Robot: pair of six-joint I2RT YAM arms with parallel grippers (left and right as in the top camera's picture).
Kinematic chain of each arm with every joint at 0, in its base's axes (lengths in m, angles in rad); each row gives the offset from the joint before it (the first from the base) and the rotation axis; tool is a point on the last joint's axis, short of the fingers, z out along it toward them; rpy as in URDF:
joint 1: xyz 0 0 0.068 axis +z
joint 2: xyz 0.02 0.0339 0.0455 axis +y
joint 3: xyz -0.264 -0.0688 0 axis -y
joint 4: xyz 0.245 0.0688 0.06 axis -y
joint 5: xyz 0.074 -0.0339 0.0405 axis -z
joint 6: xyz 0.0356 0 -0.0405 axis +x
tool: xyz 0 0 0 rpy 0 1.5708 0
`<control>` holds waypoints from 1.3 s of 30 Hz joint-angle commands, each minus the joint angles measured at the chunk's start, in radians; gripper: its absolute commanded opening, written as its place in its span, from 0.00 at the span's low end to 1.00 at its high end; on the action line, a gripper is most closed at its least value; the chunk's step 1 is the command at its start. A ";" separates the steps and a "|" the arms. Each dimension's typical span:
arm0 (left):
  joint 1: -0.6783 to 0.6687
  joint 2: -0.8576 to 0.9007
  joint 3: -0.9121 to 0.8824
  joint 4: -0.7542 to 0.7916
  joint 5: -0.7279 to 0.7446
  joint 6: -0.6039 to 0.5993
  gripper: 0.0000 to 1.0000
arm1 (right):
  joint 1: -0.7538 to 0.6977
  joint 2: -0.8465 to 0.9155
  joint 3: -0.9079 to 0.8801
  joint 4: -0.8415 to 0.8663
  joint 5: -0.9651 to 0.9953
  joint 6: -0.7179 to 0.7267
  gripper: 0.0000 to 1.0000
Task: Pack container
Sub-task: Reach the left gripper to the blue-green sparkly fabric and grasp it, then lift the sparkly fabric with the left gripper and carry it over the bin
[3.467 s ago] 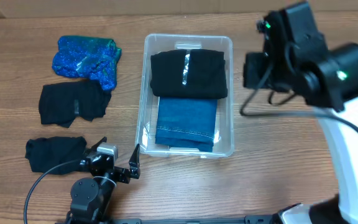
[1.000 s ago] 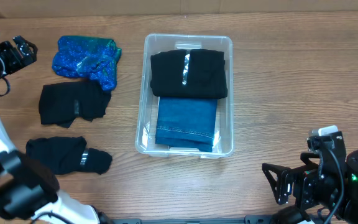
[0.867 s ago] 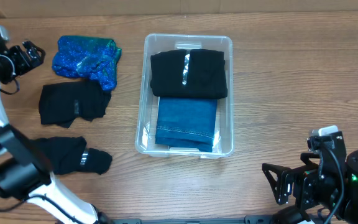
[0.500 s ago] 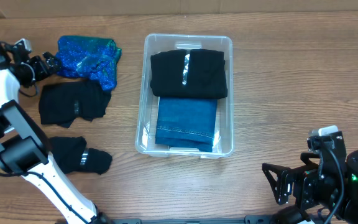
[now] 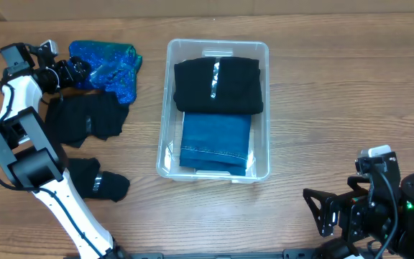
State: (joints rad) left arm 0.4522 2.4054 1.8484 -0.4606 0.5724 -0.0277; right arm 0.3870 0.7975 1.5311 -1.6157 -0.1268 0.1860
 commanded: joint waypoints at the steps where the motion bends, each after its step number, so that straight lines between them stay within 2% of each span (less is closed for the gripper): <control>1: 0.018 0.014 0.012 -0.064 -0.041 -0.032 1.00 | 0.000 -0.003 0.002 0.005 -0.002 -0.004 1.00; 5: 0.047 -0.062 0.016 -0.074 -0.113 -0.032 1.00 | 0.000 -0.003 0.002 0.005 -0.002 -0.004 1.00; 14: 0.028 -0.052 0.013 -0.086 -0.178 -0.028 1.00 | 0.000 -0.003 0.002 0.005 -0.002 -0.004 1.00; 25: -0.005 0.074 0.012 -0.036 0.116 -0.112 1.00 | 0.000 -0.003 0.002 0.005 -0.002 -0.004 1.00; 29: -0.021 0.100 0.012 -0.055 0.135 -0.107 1.00 | 0.000 -0.003 0.002 0.005 -0.002 -0.004 1.00; 31: -0.032 0.105 0.012 -0.054 0.129 -0.107 0.82 | 0.000 -0.003 0.002 0.005 -0.002 -0.004 1.00; 35: -0.051 0.106 0.013 -0.041 0.121 -0.108 0.24 | 0.000 -0.003 0.002 0.005 -0.002 -0.004 1.00; 36: -0.053 0.106 0.015 -0.034 0.124 -0.112 0.04 | 0.000 -0.003 0.002 0.005 -0.002 -0.004 1.00; 39: -0.050 0.106 0.041 -0.037 0.165 -0.131 0.04 | 0.000 -0.003 0.002 0.005 -0.002 -0.004 1.00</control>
State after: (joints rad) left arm 0.4114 2.4672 1.8801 -0.4843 0.7193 -0.1356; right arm 0.3866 0.7975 1.5311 -1.6154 -0.1268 0.1860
